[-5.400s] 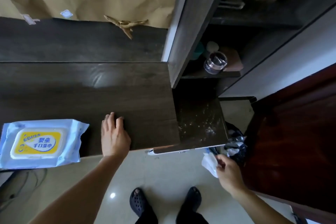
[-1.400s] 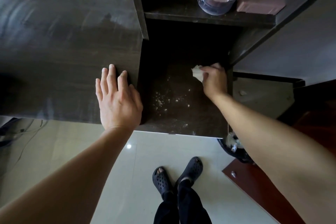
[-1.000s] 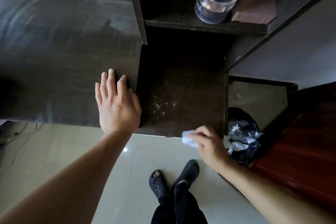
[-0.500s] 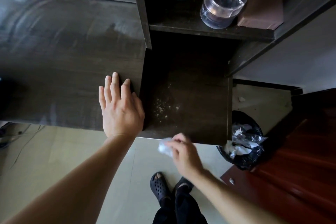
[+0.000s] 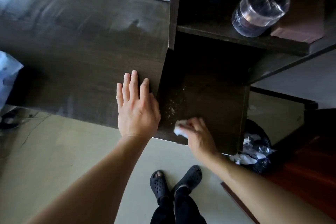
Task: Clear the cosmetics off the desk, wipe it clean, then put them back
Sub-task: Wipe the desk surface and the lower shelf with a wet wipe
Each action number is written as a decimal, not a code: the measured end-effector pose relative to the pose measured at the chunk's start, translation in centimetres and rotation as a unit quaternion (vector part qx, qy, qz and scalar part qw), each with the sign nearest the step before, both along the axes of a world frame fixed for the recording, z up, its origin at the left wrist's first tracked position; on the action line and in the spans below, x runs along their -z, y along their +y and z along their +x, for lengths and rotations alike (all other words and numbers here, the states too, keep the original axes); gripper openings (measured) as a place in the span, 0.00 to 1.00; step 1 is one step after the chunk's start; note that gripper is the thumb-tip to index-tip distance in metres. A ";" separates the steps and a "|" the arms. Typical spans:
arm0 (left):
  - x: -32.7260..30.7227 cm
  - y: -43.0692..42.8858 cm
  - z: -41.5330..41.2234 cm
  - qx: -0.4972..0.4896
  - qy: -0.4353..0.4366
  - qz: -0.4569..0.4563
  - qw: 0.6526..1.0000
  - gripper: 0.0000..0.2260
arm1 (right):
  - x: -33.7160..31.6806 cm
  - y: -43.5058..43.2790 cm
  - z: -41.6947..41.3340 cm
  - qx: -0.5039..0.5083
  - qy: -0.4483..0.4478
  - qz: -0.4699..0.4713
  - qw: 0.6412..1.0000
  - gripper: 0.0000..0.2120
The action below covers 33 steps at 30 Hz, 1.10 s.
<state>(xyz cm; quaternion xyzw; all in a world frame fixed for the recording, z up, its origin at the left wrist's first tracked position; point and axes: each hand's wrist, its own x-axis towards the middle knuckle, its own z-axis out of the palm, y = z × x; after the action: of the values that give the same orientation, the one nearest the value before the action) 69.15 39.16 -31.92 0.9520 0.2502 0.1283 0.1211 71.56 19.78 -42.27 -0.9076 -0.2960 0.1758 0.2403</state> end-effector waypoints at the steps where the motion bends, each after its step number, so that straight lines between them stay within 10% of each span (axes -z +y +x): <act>1: 0.0 0.0 0.0 0.000 -0.001 -0.001 1.000 0.18 | -0.1 -1.0 -1.4 -0.016 0.060 0.009 0.998 0.09; 5: -0.1 -0.1 0.1 0.001 -0.006 -0.003 1.000 0.18 | -2.2 -1.0 1.9 -0.102 0.034 0.039 0.993 0.04; 12: 0.0 -0.2 0.1 -0.004 -0.011 -0.003 1.000 0.18 | -0.3 5.4 22.1 0.339 -0.029 0.009 0.940 0.12; 18: 0.0 0.0 0.0 -0.004 -0.001 -0.004 1.000 0.18 | 1.0 2.9 9.1 -0.070 -0.056 0.033 0.995 0.15; 21: -0.2 0.0 0.0 -0.003 0.003 -0.008 1.000 0.18 | -0.8 0.2 6.7 -0.198 0.097 -0.005 0.975 0.14; 28: -0.3 -0.1 0.1 -0.005 0.000 -0.003 1.000 0.17 | -2.5 6.4 23.2 0.239 0.027 -0.023 0.970 0.15; 33: -0.2 0.0 0.1 -0.006 0.006 -0.004 1.000 0.17 | -0.2 9.7 22.6 0.260 0.016 -0.023 0.965 0.19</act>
<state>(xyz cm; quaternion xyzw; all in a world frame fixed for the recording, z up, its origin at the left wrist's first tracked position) 69.26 39.13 -31.73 0.9506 0.2576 0.1222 0.1228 94.19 29.43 -42.11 -0.9558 -0.0416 0.1284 0.2614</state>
